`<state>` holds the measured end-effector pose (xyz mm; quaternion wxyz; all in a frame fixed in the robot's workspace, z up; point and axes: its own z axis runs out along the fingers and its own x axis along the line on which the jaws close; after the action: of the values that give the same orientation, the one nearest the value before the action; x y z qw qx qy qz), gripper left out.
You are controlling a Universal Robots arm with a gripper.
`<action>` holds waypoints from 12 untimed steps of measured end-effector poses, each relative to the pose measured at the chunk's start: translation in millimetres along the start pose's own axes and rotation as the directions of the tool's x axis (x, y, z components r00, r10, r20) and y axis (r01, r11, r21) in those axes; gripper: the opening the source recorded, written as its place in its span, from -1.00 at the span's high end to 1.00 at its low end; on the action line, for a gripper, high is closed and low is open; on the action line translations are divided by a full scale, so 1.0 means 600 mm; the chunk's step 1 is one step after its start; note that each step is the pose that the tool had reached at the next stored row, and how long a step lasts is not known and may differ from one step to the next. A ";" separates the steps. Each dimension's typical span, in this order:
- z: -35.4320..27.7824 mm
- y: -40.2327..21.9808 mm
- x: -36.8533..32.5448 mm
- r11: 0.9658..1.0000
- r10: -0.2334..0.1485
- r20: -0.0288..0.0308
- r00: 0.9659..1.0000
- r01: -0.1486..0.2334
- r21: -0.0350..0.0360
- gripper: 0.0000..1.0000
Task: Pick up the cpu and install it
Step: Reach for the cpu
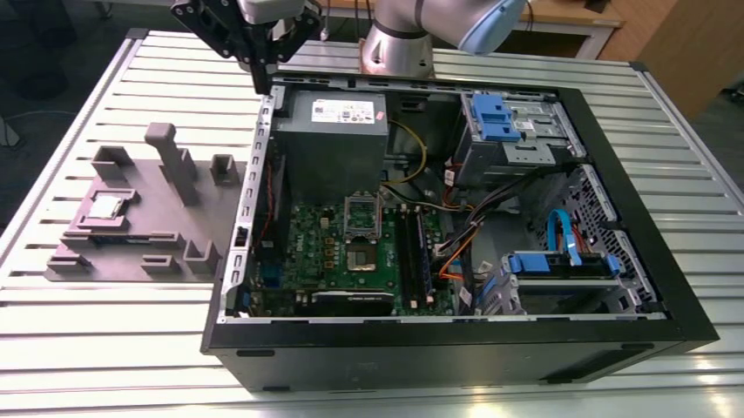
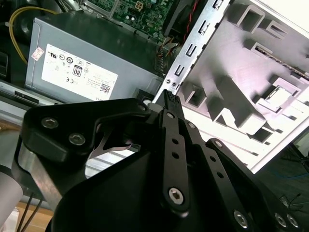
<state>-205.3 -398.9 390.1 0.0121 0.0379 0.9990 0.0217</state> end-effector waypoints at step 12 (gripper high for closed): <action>0.000 -0.001 0.008 1.000 0.000 0.000 1.000 0.000 0.000 0.79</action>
<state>-210.2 -398.9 389.9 0.0121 0.0379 0.9990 0.0217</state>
